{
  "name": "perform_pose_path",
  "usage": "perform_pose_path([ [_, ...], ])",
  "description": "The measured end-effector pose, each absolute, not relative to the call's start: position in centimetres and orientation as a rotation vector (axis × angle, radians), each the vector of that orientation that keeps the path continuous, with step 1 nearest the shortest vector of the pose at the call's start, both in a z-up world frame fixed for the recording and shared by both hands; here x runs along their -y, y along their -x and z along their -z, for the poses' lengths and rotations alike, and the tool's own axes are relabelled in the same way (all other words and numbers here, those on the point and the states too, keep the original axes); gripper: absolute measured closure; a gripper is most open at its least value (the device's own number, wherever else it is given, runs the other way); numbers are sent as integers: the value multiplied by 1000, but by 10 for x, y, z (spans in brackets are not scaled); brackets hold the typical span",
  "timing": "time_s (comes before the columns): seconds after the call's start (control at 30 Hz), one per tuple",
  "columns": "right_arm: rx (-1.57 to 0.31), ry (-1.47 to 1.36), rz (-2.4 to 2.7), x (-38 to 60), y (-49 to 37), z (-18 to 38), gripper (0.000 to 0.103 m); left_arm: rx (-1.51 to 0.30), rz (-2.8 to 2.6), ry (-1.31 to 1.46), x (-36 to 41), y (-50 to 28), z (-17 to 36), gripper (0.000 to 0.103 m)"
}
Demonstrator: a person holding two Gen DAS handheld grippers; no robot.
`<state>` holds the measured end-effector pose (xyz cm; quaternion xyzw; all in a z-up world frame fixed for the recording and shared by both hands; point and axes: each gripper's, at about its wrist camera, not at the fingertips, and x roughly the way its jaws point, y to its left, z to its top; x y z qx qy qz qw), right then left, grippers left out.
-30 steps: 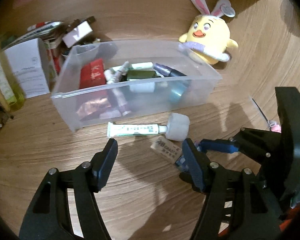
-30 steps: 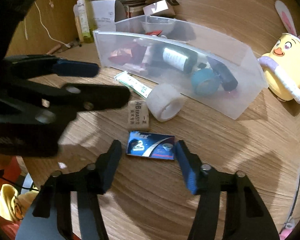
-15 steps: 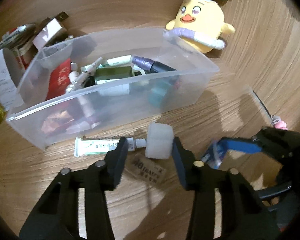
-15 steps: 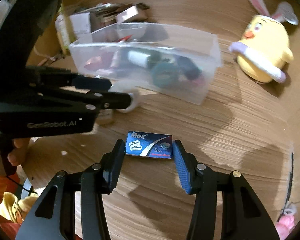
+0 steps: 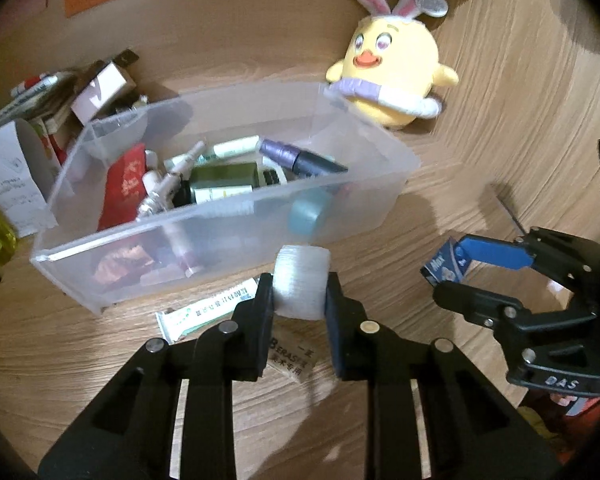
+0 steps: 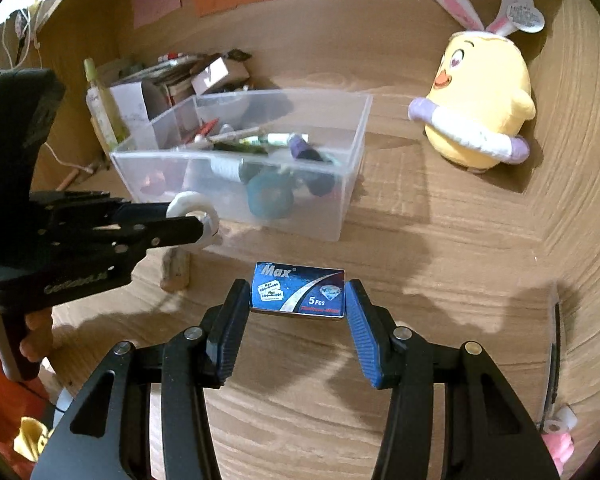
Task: Organize objects
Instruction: 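Grasp white tape roll with left tool while right tool grasps blue blade pack, then drop tape roll in box with left tool while right tool drops blade pack in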
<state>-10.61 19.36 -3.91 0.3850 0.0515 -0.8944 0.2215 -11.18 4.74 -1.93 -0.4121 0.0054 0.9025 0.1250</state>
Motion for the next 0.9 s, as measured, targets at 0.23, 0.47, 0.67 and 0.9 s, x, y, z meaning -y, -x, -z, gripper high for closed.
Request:
perform_pose_path([
  [0.23,-123,-961,2491,-185,112,12,58,21,-2685,1073,-39,96,-15,79],
  [0.47,-140,-859,2505,-173,125,-15,58,54,-2757,1009,-20,98,-36,79],
  [0.67,-159,-797,2525,-161,143,-36,58,104,-2809,977,2,107,-50,79],
  [0.9,-181,-845,2515,-139,173,-36,58,142,-2820,1009,19,130,-50,79],
])
